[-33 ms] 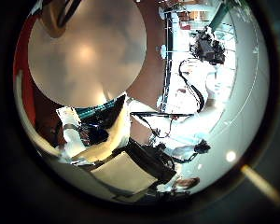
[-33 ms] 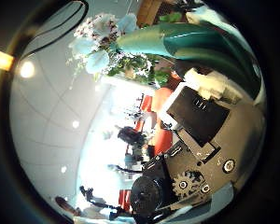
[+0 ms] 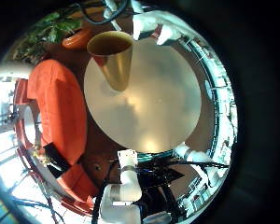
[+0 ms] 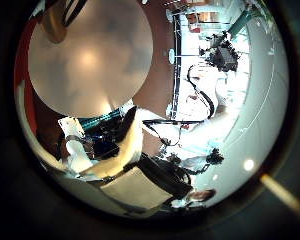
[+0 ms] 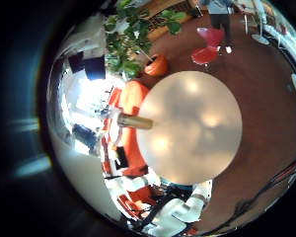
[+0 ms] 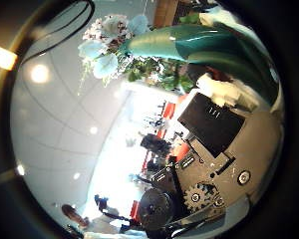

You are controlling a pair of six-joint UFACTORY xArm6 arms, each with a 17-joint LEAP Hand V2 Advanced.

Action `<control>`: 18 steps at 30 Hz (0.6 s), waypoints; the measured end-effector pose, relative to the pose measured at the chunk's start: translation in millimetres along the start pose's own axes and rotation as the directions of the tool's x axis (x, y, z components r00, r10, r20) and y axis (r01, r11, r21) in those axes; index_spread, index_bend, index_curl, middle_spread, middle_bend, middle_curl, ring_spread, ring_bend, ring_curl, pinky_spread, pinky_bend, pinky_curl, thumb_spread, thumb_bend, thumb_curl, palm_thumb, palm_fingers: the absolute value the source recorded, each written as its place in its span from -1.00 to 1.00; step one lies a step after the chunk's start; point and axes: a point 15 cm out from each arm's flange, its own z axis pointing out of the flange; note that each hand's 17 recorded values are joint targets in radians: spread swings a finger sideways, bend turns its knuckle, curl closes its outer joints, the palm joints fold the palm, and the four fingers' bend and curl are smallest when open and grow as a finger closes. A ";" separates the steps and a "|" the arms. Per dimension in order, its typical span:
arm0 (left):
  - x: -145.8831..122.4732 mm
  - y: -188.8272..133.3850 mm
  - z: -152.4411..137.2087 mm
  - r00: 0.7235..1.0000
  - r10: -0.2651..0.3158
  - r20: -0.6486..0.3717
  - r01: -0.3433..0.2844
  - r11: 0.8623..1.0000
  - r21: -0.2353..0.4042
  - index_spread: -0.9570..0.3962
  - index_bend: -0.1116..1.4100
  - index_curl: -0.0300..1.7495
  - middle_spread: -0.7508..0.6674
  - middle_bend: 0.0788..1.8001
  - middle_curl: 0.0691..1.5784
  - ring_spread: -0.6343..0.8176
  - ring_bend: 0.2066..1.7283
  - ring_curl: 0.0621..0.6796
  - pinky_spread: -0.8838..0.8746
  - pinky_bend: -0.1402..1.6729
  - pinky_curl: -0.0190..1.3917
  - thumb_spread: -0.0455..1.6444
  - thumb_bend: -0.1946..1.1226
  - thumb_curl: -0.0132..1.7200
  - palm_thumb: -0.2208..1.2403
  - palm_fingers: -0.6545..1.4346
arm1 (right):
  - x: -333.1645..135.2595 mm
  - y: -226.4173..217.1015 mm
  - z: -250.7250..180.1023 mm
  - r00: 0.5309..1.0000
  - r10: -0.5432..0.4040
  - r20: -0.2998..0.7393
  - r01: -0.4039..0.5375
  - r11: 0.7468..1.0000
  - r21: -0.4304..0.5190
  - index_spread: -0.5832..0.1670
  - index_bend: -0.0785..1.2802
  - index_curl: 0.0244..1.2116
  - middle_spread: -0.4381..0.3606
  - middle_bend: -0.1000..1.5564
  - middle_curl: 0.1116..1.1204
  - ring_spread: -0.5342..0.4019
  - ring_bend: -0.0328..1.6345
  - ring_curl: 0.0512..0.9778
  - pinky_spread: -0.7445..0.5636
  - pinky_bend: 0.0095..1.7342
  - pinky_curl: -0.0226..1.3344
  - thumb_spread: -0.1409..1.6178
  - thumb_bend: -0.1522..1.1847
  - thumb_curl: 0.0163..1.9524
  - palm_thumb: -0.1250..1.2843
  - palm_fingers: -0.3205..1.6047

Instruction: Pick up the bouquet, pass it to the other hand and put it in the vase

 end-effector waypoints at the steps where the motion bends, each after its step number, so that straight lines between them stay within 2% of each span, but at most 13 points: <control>1: 1.3 -0.2 -0.3 1.000 0.002 -0.008 -0.002 1.000 0.002 0.58 -0.69 -0.63 0.52 -0.86 -0.65 0.57 -0.55 -0.51 0.53 -0.52 -0.46 0.34 -0.76 -0.63 -0.30 -0.25 | 0.6 1.1 0.7 1.000 0.001 0.010 -0.001 1.000 -0.002 -0.07 0.83 0.50 -0.20 0.77 0.34 -0.24 0.83 0.29 -0.12 0.60 0.06 0.04 -0.36 0.30 0.71 0.48; 3: 4.8 -1.6 -1.2 1.000 0.006 -0.031 -0.006 1.000 0.007 0.60 -0.69 -0.64 0.53 -0.85 -0.64 0.57 -0.54 -0.50 0.53 -0.50 -0.46 0.33 -0.76 -0.64 -0.33 -0.27 | 3.2 4.4 2.8 0.999 0.004 0.042 -0.004 1.000 -0.006 -0.07 0.83 0.50 -0.20 0.77 0.34 -0.24 0.83 0.29 -0.12 0.59 0.08 0.04 -0.36 0.32 0.71 0.48; 5: 15.9 -4.2 -1.8 0.995 0.021 -0.097 -0.020 1.000 0.013 0.62 -0.69 -0.65 0.54 -0.85 -0.64 0.57 -0.52 -0.49 0.53 -0.49 -0.45 0.32 -0.75 -0.64 -0.35 -0.28 | 5.7 11.1 7.9 0.996 -0.007 0.089 0.008 1.000 -0.018 -0.07 0.83 0.50 -0.20 0.77 0.34 -0.24 0.83 0.30 -0.12 0.58 0.09 0.04 -0.36 0.34 0.70 0.48; 8: 20.4 -4.9 -2.6 0.992 0.026 -0.125 -0.024 1.000 0.017 0.64 -0.69 -0.66 0.54 -0.84 -0.63 0.57 -0.51 -0.48 0.53 -0.48 -0.45 0.31 -0.75 -0.64 -0.37 -0.28 | 6.8 18.0 13.2 0.992 -0.017 0.123 0.021 0.999 -0.034 -0.07 0.83 0.50 -0.20 0.77 0.34 -0.24 0.83 0.30 -0.13 0.58 0.11 0.04 -0.36 0.36 0.70 0.48; 9: 29.5 -7.1 -4.8 0.978 0.031 -0.204 -0.026 0.999 0.025 0.65 -0.69 -0.67 0.56 -0.83 -0.63 0.57 -0.49 -0.47 0.53 -0.46 -0.45 0.31 -0.75 -0.64 -0.38 -0.29 | 5.1 31.6 25.8 0.985 -0.033 0.169 0.045 0.997 -0.066 -0.07 0.83 0.50 -0.20 0.77 0.34 -0.24 0.82 0.30 -0.13 0.57 0.12 0.04 -0.37 0.37 0.70 0.48; 10: 35.2 -9.7 -7.3 0.954 0.027 -0.299 -0.019 0.999 0.033 0.66 -0.69 -0.68 0.56 -0.83 -0.63 0.57 -0.48 -0.47 0.53 -0.46 -0.45 0.31 -0.75 -0.64 -0.39 -0.30 | 1.8 46.4 42.1 0.978 -0.048 0.201 0.067 0.994 -0.090 -0.07 0.83 0.50 -0.20 0.77 0.34 -0.24 0.82 0.30 -0.13 0.56 0.13 0.04 -0.37 0.38 0.69 0.49; 15: 38.0 -4.5 -1.8 0.918 0.023 -0.395 -0.008 0.999 0.041 0.68 -0.68 -0.69 0.58 -0.81 -0.62 0.57 -0.45 -0.46 0.54 -0.43 -0.44 0.29 -0.75 -0.64 -0.42 -0.32 | -0.6 84.3 87.9 0.961 -0.032 0.276 0.081 0.982 -0.168 -0.07 0.82 0.50 -0.20 0.77 0.33 -0.24 0.82 0.31 -0.12 0.54 0.17 0.05 -0.37 0.42 0.69 0.49; 18: 46.2 -11.5 1.4 0.892 0.025 -0.452 0.006 0.998 0.069 0.69 -0.67 -0.70 0.59 -0.81 -0.62 0.56 -0.43 -0.45 0.54 -0.42 -0.44 0.28 -0.75 -0.64 -0.42 -0.32 | 4.5 97.8 104.5 0.964 -0.026 0.266 0.090 0.970 -0.228 -0.07 0.82 0.50 -0.20 0.77 0.33 -0.24 0.82 0.31 -0.12 0.53 0.19 0.05 -0.37 0.44 0.69 0.49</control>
